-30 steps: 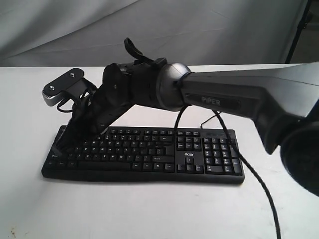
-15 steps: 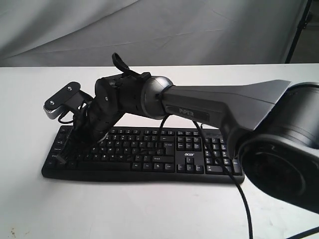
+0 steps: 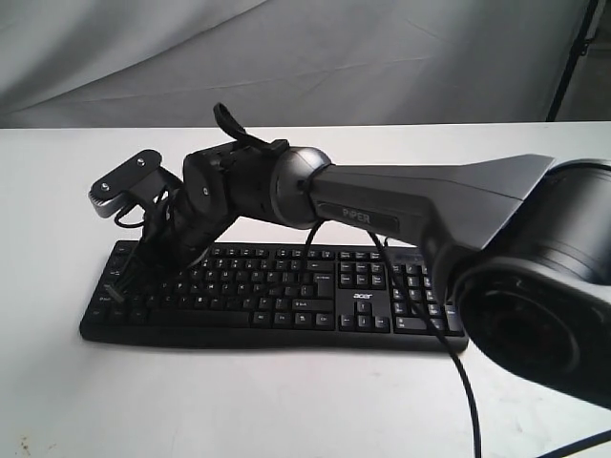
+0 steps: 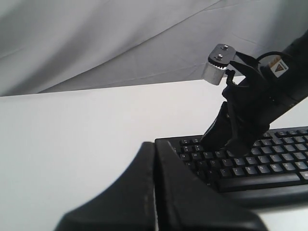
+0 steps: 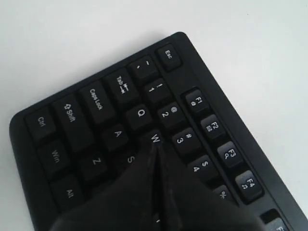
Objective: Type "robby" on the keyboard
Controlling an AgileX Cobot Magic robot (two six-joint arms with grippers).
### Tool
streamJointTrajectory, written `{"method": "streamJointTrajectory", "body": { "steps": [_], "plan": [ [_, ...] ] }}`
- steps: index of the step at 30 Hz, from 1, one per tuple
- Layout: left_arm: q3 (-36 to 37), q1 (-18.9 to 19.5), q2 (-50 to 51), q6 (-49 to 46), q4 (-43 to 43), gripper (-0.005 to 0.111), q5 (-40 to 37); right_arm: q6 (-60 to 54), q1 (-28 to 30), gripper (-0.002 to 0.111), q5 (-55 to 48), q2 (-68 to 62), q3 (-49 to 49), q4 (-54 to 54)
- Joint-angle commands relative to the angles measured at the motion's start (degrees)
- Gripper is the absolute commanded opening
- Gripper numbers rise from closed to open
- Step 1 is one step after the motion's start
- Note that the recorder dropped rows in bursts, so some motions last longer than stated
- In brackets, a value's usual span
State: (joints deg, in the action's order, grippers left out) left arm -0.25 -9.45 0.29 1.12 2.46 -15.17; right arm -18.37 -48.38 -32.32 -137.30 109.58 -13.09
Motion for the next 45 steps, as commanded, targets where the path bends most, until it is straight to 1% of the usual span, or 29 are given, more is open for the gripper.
{"method": "streamJointTrajectory", "body": {
  "steps": [1, 9, 21, 28, 45],
  "plan": [
    [0.2, -0.4, -0.3, 0.2, 0.3, 0.0, -0.1, 1.1, 0.5, 0.0, 2.2, -0.9, 0.2, 1.1],
    [0.2, -0.4, -0.3, 0.2, 0.3, 0.0, -0.1, 5.3, 0.5, 0.0, 1.9, -1.0, 0.2, 6.9],
    [0.2, -0.4, -0.3, 0.2, 0.3, 0.0, 0.4, 6.2, 1.1, 0.0, 1.8, -0.5, 0.2, 7.1],
    [0.2, -0.4, -0.3, 0.2, 0.3, 0.0, 0.4, 6.2, 1.2, 0.0, 5.5, 2.4, -5.3, 7.1],
    [0.2, -0.4, -0.3, 0.2, 0.3, 0.0, 0.4, 6.3, 1.2, 0.0, 4.7, 1.8, -5.2, 6.3]
  ]
}}
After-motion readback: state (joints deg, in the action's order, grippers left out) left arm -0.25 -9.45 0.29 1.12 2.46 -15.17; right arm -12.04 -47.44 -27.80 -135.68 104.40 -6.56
